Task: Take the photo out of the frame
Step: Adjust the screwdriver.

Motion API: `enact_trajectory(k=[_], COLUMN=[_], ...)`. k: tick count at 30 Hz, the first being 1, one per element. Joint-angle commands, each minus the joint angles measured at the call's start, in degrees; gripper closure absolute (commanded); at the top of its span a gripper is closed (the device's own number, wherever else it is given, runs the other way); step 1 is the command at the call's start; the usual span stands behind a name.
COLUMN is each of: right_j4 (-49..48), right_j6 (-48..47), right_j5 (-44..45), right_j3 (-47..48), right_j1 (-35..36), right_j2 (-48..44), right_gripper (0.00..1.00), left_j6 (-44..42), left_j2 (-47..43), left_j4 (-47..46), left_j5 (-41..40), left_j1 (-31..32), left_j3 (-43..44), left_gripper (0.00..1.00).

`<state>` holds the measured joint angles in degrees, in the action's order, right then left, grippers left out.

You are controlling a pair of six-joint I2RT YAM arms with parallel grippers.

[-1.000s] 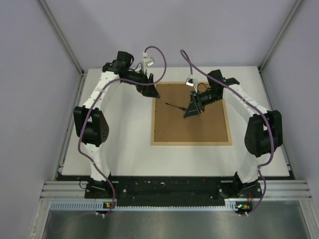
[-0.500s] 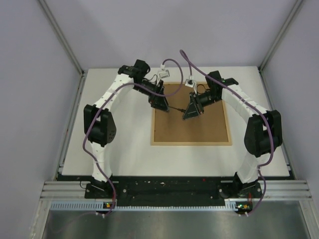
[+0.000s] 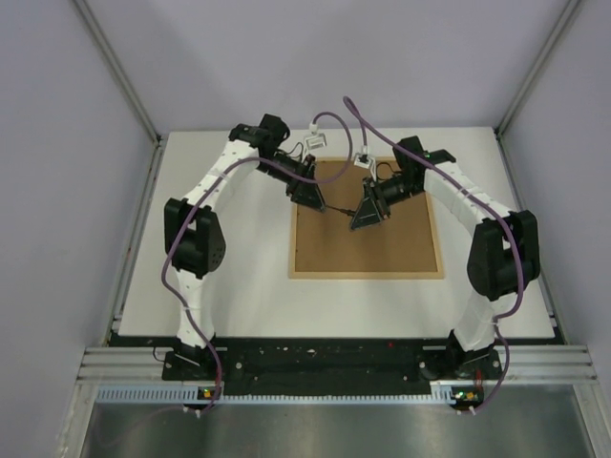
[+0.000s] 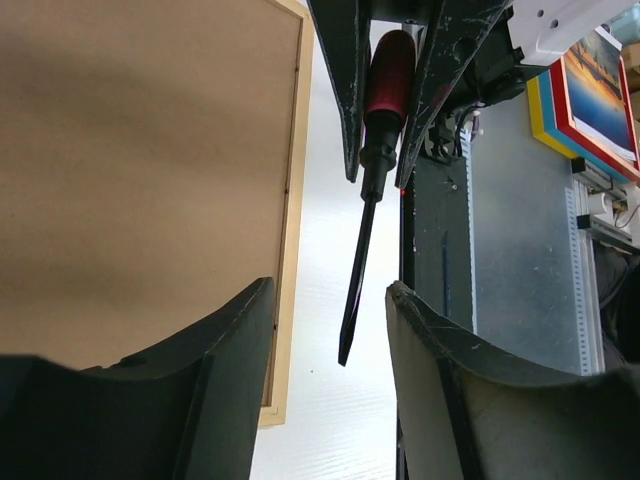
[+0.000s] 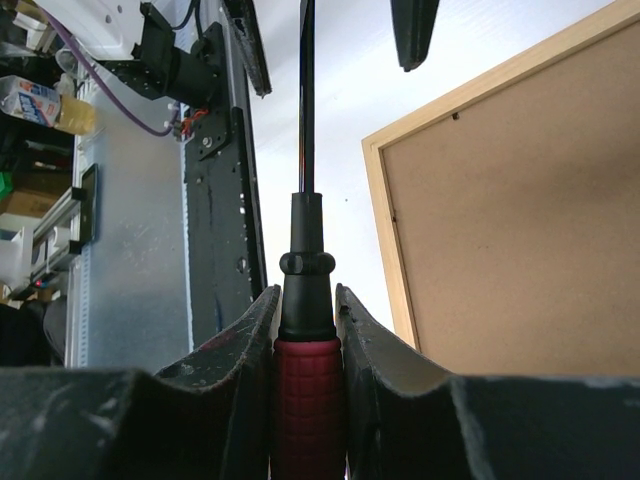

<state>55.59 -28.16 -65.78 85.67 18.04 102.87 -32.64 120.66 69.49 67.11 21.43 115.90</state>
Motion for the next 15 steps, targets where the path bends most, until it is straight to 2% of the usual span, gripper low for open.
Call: enact_trajectory(k=[1, 6, 10, 11, 12, 15], right_j4=[-0.3, -0.4, -0.5, -0.5, -0.6, -0.7], right_j6=[-2.1, -1.8, -1.6, -1.5, -1.5, -0.4], right_j5=[-0.6, -0.5, -0.4, -0.3, -0.7, -4.0], right_j3=[1.6, 1.7, 2.2, 2.5, 2.7, 3.4], right_j1=[1.0, 1.1, 1.2, 1.1, 0.9, -0.7], right_j2=[-0.5, -0.7, -1.1, -1.2, -1.4, -1.0], right_gripper=[1.00, 1.00, 1.00, 1.00, 0.94, 0.65], left_j6=[0.1, -0.2, -1.5, -1.5, -1.5, 1.1], left_j2=[0.7, 1.2, 1.7, 1.7, 1.7, 1.2], left_j4=[0.8, 1.6, 3.1, 3.4, 3.5, 2.1], left_j5=[3.1, 2.9, 2.9, 2.9, 3.4, 5.7], left_j1=[0.7, 1.4, 1.9, 2.0, 1.9, 0.7], left_j3=[2.9, 3.9, 4.5, 4.5, 4.4, 3.1], left_gripper=[0.50, 0.67, 1.00, 1.00, 1.00, 1.00])
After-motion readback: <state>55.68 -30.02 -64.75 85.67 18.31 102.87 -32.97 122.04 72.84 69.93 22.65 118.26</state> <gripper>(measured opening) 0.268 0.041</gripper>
